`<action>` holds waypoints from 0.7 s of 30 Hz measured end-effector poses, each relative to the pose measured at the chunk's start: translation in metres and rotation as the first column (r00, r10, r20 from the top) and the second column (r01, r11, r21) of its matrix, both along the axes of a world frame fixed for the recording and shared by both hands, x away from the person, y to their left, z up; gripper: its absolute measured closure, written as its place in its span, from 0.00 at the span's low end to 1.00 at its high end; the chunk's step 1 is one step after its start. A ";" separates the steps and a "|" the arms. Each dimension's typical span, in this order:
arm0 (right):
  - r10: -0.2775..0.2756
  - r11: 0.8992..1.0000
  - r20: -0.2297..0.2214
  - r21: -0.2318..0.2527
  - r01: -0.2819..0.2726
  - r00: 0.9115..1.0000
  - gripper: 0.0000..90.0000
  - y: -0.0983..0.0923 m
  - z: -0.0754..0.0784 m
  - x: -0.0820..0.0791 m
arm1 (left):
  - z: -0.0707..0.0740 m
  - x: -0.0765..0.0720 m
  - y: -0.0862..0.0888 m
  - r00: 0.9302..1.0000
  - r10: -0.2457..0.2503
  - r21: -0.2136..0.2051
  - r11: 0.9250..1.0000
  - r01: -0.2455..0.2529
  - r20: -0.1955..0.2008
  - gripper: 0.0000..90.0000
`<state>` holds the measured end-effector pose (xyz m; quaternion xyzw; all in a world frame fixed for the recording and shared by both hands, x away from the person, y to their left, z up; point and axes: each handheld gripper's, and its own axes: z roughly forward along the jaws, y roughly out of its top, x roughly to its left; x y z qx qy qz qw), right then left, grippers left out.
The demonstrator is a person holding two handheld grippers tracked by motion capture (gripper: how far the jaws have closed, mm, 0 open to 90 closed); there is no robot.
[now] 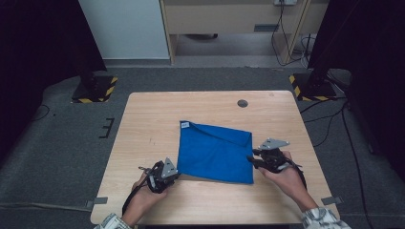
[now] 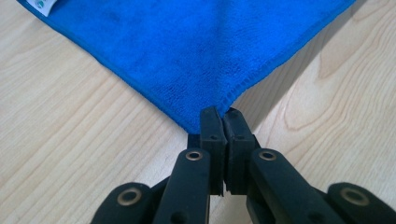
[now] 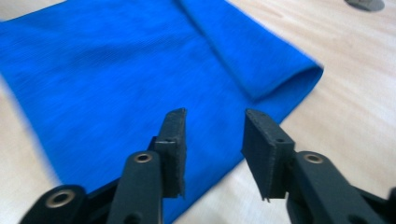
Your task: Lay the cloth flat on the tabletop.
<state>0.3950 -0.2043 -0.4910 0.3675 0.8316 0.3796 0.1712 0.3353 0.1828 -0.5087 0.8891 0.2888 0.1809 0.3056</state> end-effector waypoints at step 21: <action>-0.029 0.995 -0.048 -0.096 0.024 0.998 0.71 0.026 -0.034 0.083 | -0.005 0.003 0.004 0.999 0.010 -0.011 1.000 -0.010 -0.035 0.97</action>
